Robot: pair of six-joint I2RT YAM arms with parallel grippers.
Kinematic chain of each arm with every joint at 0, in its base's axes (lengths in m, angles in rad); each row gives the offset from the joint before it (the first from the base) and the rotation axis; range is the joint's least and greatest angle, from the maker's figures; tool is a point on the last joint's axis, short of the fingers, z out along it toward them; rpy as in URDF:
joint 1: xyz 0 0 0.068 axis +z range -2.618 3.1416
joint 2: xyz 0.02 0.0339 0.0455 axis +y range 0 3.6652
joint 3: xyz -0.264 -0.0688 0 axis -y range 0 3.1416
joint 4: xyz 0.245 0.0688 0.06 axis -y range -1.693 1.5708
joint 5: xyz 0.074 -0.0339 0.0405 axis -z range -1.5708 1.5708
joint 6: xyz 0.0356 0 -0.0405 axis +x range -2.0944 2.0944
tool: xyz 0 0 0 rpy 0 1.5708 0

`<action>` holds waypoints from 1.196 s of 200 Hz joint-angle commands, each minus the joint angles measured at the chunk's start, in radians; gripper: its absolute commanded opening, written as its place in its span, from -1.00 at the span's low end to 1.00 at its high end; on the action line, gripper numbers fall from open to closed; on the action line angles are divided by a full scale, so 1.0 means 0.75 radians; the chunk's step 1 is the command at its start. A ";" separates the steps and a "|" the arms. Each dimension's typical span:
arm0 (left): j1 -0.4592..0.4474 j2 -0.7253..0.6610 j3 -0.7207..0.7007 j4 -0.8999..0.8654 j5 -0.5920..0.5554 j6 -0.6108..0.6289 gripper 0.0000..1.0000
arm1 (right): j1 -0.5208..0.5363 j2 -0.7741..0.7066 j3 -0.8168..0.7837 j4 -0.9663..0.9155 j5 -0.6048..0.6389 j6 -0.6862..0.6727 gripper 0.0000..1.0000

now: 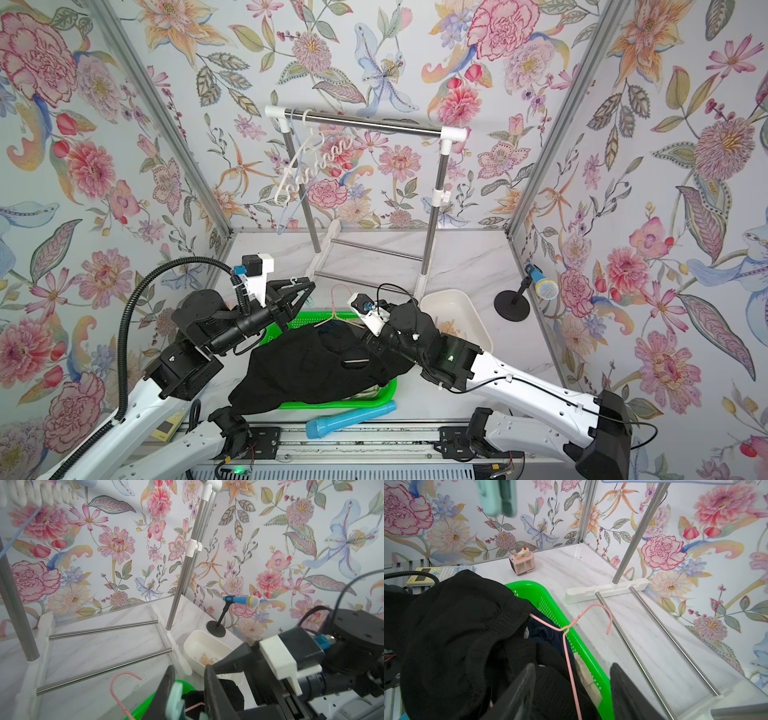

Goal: Remove the clothespins securing shorts to the hanger
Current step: Place the hanger in the basket, then place the clothespin in the storage box.

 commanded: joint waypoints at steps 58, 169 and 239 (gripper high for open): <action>-0.198 0.105 -0.106 0.340 -0.145 -0.288 -1.00 | 0.250 0.155 0.210 0.163 0.425 -0.142 0.16; -0.230 0.128 -0.109 0.268 -0.105 -0.324 -1.00 | 0.238 0.253 0.250 0.269 0.459 -0.222 -0.47; -0.230 0.122 -0.121 0.337 -0.124 -0.369 -0.21 | 0.231 0.233 0.221 0.263 0.499 -0.228 -1.00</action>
